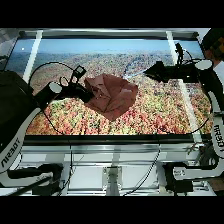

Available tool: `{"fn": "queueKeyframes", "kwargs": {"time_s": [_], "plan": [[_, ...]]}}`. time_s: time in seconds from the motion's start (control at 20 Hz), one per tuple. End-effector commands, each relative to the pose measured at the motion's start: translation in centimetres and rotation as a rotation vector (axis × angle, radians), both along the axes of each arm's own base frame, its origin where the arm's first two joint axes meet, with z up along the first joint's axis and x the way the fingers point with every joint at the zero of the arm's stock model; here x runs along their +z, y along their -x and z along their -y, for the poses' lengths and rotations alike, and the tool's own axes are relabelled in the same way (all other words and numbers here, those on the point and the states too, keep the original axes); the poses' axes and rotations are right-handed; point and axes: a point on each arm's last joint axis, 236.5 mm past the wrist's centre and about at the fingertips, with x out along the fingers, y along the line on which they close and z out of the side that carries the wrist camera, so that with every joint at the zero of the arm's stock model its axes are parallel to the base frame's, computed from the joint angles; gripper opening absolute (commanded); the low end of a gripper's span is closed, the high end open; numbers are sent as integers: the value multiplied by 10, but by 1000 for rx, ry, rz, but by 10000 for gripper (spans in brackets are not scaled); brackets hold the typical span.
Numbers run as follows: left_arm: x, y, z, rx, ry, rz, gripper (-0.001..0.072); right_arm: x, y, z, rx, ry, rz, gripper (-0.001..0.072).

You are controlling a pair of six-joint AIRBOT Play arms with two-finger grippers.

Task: Fold the clothes and pants, and hang the long-sleeved shirts on hangers.

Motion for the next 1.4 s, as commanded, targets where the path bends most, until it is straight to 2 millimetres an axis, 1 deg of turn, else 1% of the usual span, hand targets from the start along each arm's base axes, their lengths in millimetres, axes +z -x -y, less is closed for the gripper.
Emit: {"fn": "queueKeyframes", "kwargs": {"time_s": [0.0,0.15,0.2,0.3,0.55,0.75,0.8,0.95,1.05,1.15,1.2,1.25,1.35], "plan": [[16,-1,7,-176,-121,174,386,-3,1,1,2,14,-1,308],[15,-4,6,-190,-144,202,385,-2,1,1,2,13,-1,308],[15,-4,6,-191,-144,202,335,-2,1,1,2,13,-1,307],[14,-4,6,-192,-145,200,194,-2,1,1,3,11,-2,307],[-12,0,11,-206,-144,141,194,-2,4,-1,14,7,-10,307],[-13,-1,10,-204,-144,140,193,-3,7,-2,25,5,-17,307],[-13,-3,10,-198,-146,144,172,-3,7,-2,25,6,-16,307],[-11,-14,8,-142,-125,166,15,-3,7,-2,25,6,-17,304],[-2,-23,8,-95,-93,188,14,-3,6,-2,24,7,-16,301],[16,-27,10,-86,-79,225,13,-3,6,-2,24,7,-16,295],[35,-30,10,-82,-72,261,13,-3,6,-2,25,9,-16,163],[57,-32,11,-78,-62,305,12,-3,6,-1,24,11,-15,14],[117,-34,10,-34,-5,397,12,-3,6,-1,24,11,-15,8]]}}
